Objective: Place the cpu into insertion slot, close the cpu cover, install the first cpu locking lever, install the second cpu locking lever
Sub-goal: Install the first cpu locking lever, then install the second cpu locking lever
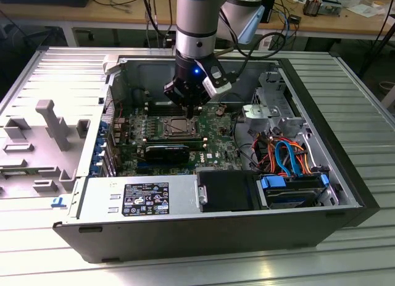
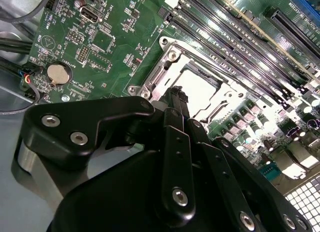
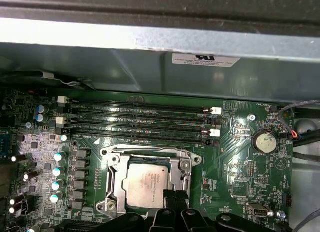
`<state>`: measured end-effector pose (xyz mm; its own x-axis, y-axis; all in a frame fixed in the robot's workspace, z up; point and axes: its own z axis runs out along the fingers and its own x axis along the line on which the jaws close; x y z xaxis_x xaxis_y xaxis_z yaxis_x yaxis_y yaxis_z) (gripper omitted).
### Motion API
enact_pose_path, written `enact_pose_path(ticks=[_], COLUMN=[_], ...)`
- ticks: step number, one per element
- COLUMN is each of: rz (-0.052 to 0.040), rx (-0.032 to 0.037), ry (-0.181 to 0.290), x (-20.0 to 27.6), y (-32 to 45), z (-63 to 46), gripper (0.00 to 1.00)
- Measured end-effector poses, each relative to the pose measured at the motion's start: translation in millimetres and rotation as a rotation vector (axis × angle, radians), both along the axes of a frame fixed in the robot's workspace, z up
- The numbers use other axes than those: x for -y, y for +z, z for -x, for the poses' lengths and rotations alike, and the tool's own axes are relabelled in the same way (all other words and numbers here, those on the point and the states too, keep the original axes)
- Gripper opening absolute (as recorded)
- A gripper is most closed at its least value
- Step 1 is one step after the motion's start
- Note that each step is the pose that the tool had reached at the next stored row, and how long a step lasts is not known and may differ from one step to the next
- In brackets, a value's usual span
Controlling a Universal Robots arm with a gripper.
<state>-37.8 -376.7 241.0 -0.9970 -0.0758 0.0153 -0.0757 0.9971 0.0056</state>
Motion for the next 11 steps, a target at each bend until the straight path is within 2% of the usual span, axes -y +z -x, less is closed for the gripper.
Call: enact_pose_path(ticks=[6,10,11], rz=[0.0002,0.0,0.0], rx=[-0.0001,0.0,0.0], ry=[0.0,-0.001,-0.001], x=[0.2,11.4,16.3], y=[0.2,-0.2,-0.4], z=[0.0,0.0,0.0], gripper=[0.11,0.11,0.11])
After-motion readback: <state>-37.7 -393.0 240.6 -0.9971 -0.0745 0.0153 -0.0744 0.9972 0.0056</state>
